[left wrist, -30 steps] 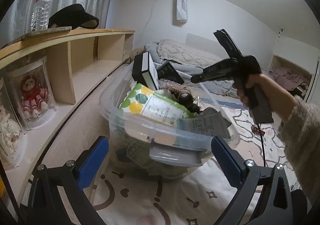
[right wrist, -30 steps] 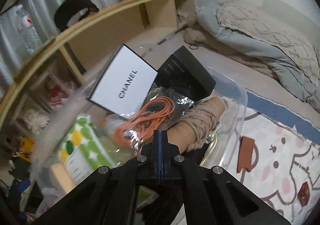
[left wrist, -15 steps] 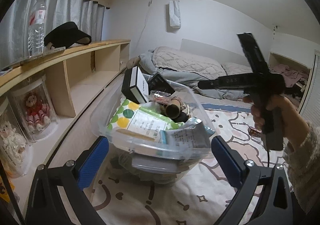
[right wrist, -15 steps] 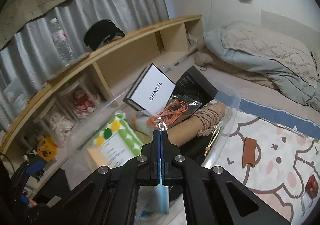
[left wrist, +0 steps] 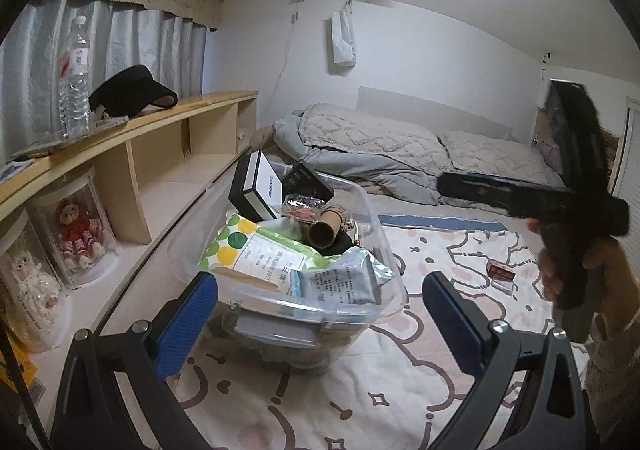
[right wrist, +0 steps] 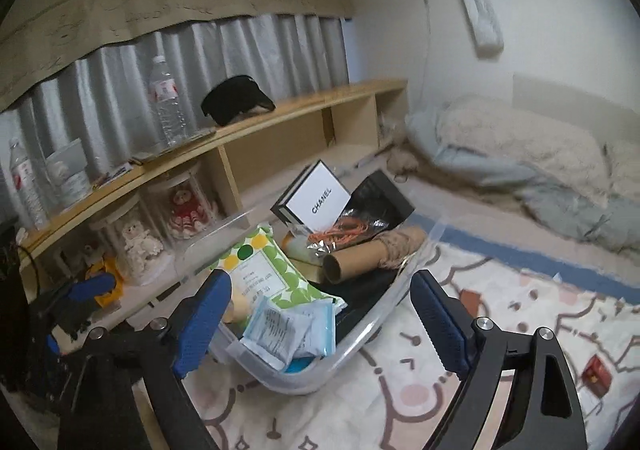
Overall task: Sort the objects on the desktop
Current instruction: 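Move both tools away from the bin toward the items on the duvet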
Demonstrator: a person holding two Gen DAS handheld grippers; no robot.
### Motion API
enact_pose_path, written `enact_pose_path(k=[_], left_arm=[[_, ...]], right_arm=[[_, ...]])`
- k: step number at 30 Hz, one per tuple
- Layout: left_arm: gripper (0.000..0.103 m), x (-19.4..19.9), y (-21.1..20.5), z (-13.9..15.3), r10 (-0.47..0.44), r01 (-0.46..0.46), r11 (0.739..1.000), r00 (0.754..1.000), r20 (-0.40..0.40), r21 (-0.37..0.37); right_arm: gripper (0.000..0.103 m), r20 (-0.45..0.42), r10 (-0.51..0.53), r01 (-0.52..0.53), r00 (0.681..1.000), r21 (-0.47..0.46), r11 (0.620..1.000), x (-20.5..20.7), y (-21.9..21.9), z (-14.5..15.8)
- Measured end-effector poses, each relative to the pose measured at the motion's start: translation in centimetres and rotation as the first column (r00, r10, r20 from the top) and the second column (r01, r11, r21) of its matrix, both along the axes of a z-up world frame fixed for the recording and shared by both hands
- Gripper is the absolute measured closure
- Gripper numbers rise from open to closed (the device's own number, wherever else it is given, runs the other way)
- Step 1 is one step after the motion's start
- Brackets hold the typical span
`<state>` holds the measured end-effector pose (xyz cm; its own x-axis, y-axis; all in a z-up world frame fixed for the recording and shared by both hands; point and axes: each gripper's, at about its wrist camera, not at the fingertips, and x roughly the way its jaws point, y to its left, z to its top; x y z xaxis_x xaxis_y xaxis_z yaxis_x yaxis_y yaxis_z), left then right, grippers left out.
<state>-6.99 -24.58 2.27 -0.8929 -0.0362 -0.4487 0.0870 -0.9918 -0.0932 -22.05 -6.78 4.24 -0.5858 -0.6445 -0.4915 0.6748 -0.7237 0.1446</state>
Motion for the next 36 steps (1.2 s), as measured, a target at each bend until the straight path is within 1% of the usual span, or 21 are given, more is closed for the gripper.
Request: enact_pose_path(k=[2,3,4,5,11,16,20,27,34,36], left_arm=[[0.000,0.5,0.5,0.5,0.006,-0.007,1.000,1.000,-0.007,-0.006],[0.000,0.7,0.8,0.8,0.010,-0.010,1.000,1.000,-0.010,-0.008],[0.000,1.0,1.0,1.0,0.013,-0.013,1.000,1.000,-0.012,-0.010],[0.000,1.2,1.3,1.3,0.018,-0.018,1.000,1.000,-0.014,-0.013],[0.000,3.2,3.0,3.2,0.029,-0.030,0.999,0.999,-0.040,-0.018],[0.000,5.1,5.2,4.6,0.025,-0.027,0.999,0.998,-0.057,-0.033],[0.000,7.0,7.3,5.9,0.012,-0.016,0.999,0.996,-0.084,-0.048],[0.000,9.6,10.5,7.8,-0.041,0.039,0.999,0.994,-0.103,-0.015],[0.000,10.3,13.3,9.8,-0.086,0.085,0.996,0.989,-0.119,-0.018],[0.000,10.2,14.2,10.3,-0.100,0.096,0.995,0.987,-0.125,-0.031]], right_arm=[[0.012,-0.023,-0.001,0.001,1.000,-0.007,1.000,1.1,0.8,0.5],[0.010,-0.038,-0.003,0.002,0.999,-0.009,1.000,1.6,1.2,0.9],[0.003,-0.054,-0.006,0.005,0.999,-0.004,1.000,2.2,1.5,1.2],[0.000,-0.072,-0.007,0.007,0.997,-0.002,1.000,2.8,1.9,1.6],[0.000,-0.137,-0.018,0.018,0.990,0.002,1.000,6.0,4.2,3.8],[0.000,-0.149,-0.005,0.005,0.989,-0.001,1.000,8.6,6.7,5.1],[0.000,-0.166,-0.017,0.018,0.986,0.000,1.000,10.9,9.2,6.2],[0.000,-0.180,-0.071,0.071,0.981,-0.003,0.997,14.8,14.5,7.4],[0.000,-0.227,-0.149,0.151,0.962,-0.011,0.988,17.9,20.3,8.3],[0.000,-0.236,-0.170,0.171,0.957,-0.015,0.985,18.4,21.8,8.3]])
